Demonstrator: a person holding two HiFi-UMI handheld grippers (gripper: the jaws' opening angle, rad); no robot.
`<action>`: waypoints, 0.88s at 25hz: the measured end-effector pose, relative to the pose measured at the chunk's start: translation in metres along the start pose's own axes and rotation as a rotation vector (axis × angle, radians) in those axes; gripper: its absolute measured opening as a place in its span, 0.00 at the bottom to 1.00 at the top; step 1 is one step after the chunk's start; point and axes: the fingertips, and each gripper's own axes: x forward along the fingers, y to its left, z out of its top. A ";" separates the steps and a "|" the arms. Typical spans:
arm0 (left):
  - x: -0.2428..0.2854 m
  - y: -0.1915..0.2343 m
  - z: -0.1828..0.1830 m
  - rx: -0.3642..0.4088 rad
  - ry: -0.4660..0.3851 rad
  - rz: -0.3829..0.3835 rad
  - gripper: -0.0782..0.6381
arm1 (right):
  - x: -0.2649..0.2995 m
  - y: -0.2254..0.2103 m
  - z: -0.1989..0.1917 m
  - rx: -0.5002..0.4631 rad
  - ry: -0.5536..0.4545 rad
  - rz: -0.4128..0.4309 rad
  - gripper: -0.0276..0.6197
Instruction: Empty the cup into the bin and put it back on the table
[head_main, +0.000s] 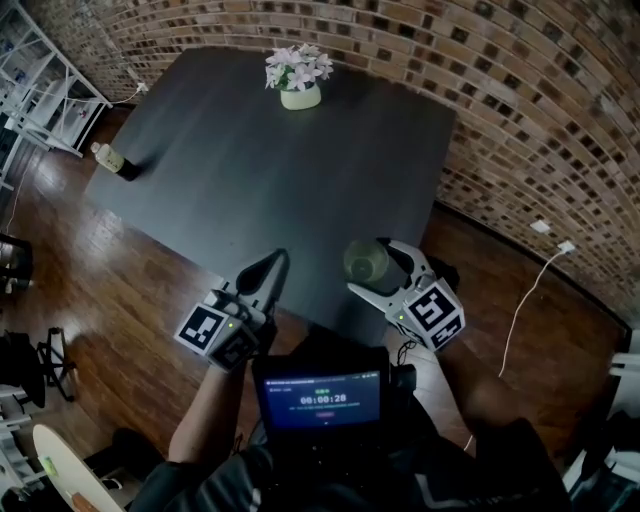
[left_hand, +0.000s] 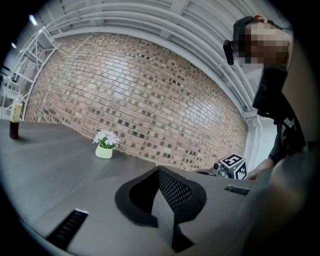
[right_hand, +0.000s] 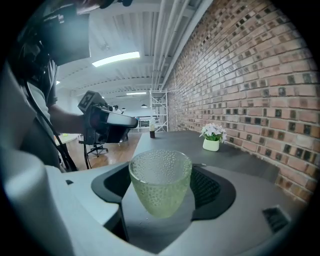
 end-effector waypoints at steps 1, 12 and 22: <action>0.001 -0.002 -0.005 -0.004 0.007 -0.003 0.10 | -0.001 0.001 -0.006 0.009 0.000 -0.003 0.63; 0.012 -0.018 -0.057 -0.027 0.082 -0.023 0.10 | 0.021 0.011 -0.076 0.029 0.018 0.013 0.63; 0.013 -0.023 -0.081 -0.032 0.103 -0.021 0.10 | 0.015 0.028 -0.115 0.058 0.016 0.038 0.63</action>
